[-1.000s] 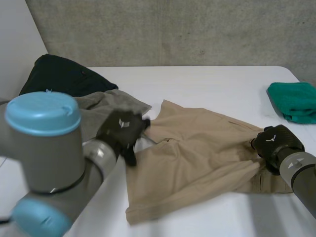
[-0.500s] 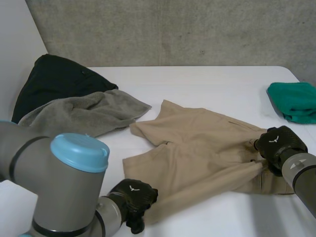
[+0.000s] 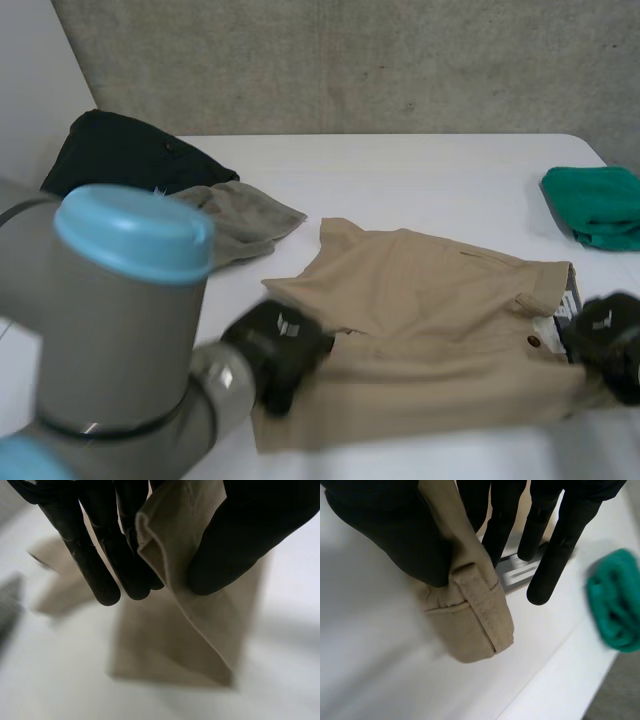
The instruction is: Fold the laundry.
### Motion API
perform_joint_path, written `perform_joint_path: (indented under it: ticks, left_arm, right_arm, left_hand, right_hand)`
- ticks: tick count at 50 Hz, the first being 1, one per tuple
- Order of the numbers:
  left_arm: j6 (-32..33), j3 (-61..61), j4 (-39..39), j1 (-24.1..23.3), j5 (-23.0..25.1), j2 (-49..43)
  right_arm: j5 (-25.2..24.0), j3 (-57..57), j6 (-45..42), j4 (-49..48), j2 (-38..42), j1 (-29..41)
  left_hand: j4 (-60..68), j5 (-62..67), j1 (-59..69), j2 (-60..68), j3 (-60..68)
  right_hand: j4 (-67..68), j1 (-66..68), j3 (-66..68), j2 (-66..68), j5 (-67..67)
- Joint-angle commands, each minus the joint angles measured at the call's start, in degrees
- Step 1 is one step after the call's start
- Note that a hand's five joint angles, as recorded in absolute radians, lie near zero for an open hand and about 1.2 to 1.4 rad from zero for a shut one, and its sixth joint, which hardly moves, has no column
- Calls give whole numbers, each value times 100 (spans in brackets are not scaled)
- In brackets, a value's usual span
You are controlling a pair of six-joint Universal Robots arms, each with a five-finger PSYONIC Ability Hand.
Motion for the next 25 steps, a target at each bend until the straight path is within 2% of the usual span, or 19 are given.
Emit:
perform_joint_path:
  ticks: [1, 3, 4, 11, 15, 16, 17, 18, 19, 20, 21, 23, 25]
  left_arm:
    - [174, 1375, 1694, 351, -440, -1161]
    - [377, 1605, 2127, 475, -440, -1409]
    - [647, 1771, 2625, 545, -431, -1662]
    - [1958, 2475, 4745, 625, -467, -2814]
    - [2039, 2800, 5081, 634, -431, -3307]
    - [2039, 2819, 5108, 634, -423, -3378]
    - [2039, 2828, 5126, 634, -414, -3422]
    - [2030, 2810, 5152, 625, -405, -3449]
    - [2021, 2793, 5257, 616, -405, -3466]
    - [2021, 2775, 5336, 616, -414, -3467]
    - [2012, 2749, 5415, 607, -422, -3458]
    - [1995, 2592, 5626, 546, -449, -3362]
    - [1986, 2433, 5749, 511, -449, -3213]
  right_arm:
    - [-34, -811, 765, -1235, 800, 127]
    - [36, -986, 862, -1490, 1046, 171]
    - [123, -1161, 923, -1761, 1291, 223]
    - [527, -2075, 977, -3123, 2530, 715]
    - [572, -2524, 994, -3844, 3146, 812]
    - [564, -2595, 994, -3960, 3252, 813]
    - [572, -2648, 1003, -4074, 3358, 830]
    - [581, -2701, 995, -4162, 3446, 839]
    - [642, -2779, 994, -4276, 3569, 848]
    - [651, -2789, 1012, -4295, 3578, 848]
    - [643, -2780, 1047, -4295, 3579, 848]
    - [651, -2719, 1274, -4260, 3518, 813]
    - [634, -2605, 1494, -4146, 3412, 786]
  left_hand:
    - [1140, 1287, 1424, 1147, 1167]
    - [1140, 1287, 1424, 1147, 1167]
    - [1140, 1287, 1424, 1147, 1167]
    - [1140, 1287, 1424, 1147, 1167]
    - [1140, 1287, 1424, 1147, 1167]
    - [1140, 1287, 1424, 1147, 1167]
    - [1109, 1256, 1392, 1116, 1136]
    - [-723, -576, -440, -716, -696]
    - [-5671, -5524, -5387, -5664, -5644]
    - [-5860, -5713, -5576, -5853, -5833]
    - [-5308, -5161, -5024, -5301, -5281]
    - [-5860, -5713, -5576, -5853, -5833]
    - [-5860, -5713, -5576, -5853, -5833]
  right_hand:
    - [1094, 1517, 5171, 1233, 1354]
    - [1094, 1517, 5171, 1233, 1354]
    - [1094, 1517, 5171, 1233, 1354]
    - [1094, 1517, 5171, 1233, 1354]
    - [1094, 1517, 5171, 1233, 1354]
    - [600, 1024, 4677, 739, 861]
    - [-1004, -580, 3074, -864, -743]
    - [-2868, -2444, 1209, -2729, -2608]
    - [-5835, -5411, -1757, -5695, -5574]
    - [-5906, -5483, -1829, -5767, -5646]
    - [-5906, -5483, -1829, -5767, -5646]
    - [-5906, -5483, -1829, -5767, -5646]
    - [-5906, -5483, -1829, -5767, -5646]
